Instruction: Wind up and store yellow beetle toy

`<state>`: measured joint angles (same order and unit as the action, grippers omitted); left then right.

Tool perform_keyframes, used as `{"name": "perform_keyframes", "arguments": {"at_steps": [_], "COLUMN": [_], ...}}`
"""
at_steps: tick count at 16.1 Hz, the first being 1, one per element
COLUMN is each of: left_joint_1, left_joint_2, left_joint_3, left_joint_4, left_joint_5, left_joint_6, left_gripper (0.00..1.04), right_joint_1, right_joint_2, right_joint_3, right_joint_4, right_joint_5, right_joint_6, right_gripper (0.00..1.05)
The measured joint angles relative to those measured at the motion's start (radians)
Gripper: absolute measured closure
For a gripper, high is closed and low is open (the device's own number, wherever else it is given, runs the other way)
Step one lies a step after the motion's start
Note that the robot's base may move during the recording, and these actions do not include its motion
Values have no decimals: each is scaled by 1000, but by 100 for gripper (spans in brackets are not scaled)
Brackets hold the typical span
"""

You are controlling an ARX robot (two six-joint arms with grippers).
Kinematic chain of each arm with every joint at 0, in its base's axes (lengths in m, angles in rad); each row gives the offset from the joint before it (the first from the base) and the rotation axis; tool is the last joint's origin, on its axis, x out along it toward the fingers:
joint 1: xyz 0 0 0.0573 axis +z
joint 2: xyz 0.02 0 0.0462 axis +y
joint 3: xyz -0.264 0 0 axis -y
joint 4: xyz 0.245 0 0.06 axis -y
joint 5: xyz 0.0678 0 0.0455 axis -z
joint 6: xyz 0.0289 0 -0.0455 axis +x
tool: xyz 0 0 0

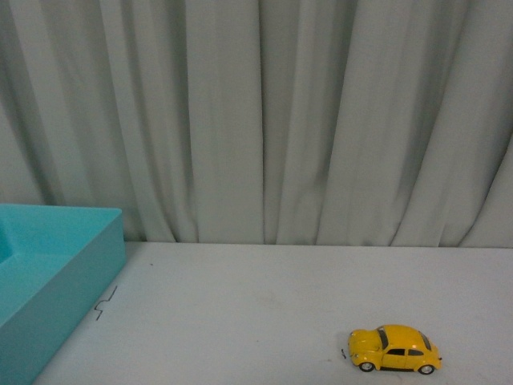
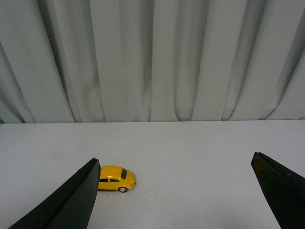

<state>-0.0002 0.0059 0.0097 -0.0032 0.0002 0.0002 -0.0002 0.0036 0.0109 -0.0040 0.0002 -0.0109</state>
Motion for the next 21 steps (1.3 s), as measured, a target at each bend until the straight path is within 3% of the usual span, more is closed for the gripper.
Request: {"name": "perform_keyframes", "arguments": {"at_steps": [15,16,17,19,21], "left_joint_1": [0,0,0,0,0], "left_joint_2": [0,0,0,0,0], "left_joint_3": [0,0,0,0,0], "left_joint_4": [0,0,0,0,0], "left_joint_5": [0,-1,0,0,-3], "left_joint_6": [0,0,0,0,0], "left_gripper": [7,7,7,7,7], "right_joint_1": [0,-50,-166,-411,-521], "right_joint_2": [0,64,220,586,893], "right_joint_3": [0,20,26,68,172], "right_joint_4": [0,-51,63,415,692], "right_joint_5": [0,-84,-168,-321,-374], "right_joint_6": [0,79,156,187,163], "right_gripper": [7,7,7,7,7]}}
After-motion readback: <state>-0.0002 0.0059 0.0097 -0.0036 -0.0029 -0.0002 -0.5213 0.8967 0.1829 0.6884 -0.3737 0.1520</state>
